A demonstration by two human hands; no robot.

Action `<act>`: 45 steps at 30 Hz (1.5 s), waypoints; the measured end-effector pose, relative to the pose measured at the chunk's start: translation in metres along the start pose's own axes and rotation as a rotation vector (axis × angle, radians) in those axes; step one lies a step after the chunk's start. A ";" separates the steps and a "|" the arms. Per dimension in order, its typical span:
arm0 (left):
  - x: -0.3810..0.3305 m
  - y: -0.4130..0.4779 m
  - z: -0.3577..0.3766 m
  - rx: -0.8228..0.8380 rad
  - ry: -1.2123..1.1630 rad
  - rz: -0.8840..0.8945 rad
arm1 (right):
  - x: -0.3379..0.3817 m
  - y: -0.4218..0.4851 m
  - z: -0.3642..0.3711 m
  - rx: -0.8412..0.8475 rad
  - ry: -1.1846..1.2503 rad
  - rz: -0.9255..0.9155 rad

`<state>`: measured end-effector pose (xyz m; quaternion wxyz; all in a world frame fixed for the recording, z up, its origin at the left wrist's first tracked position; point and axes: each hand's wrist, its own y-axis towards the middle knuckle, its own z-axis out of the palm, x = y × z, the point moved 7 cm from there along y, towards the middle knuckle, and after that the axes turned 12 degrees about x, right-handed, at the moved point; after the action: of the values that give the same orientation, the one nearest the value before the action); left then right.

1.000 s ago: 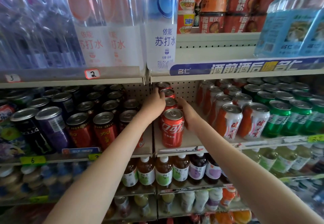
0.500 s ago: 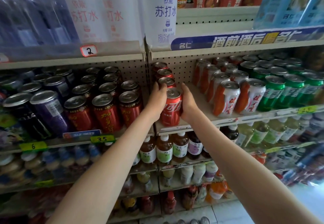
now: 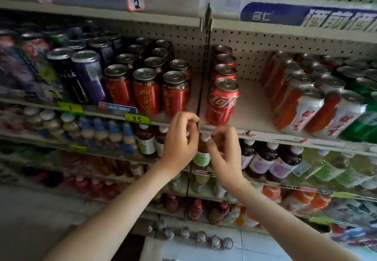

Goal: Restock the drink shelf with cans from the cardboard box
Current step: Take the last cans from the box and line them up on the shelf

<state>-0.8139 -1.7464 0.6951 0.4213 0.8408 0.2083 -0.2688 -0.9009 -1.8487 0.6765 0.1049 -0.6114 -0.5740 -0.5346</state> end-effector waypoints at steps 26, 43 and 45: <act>0.272 -0.460 0.168 -0.467 0.021 -1.109 | -0.389 -0.296 0.278 1.349 -0.185 0.442; 0.581 -0.643 0.425 0.195 0.143 -1.316 | -0.720 -0.456 0.449 1.710 -0.728 0.188; 0.596 -0.658 0.436 0.330 0.211 -1.397 | -0.729 -0.460 0.454 1.658 -0.743 0.148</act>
<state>-0.8557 -1.6630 -0.2895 -0.0036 0.5854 0.6932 -0.4204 -0.8655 -1.7951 -0.2956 0.3530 -0.5081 -0.7306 0.2889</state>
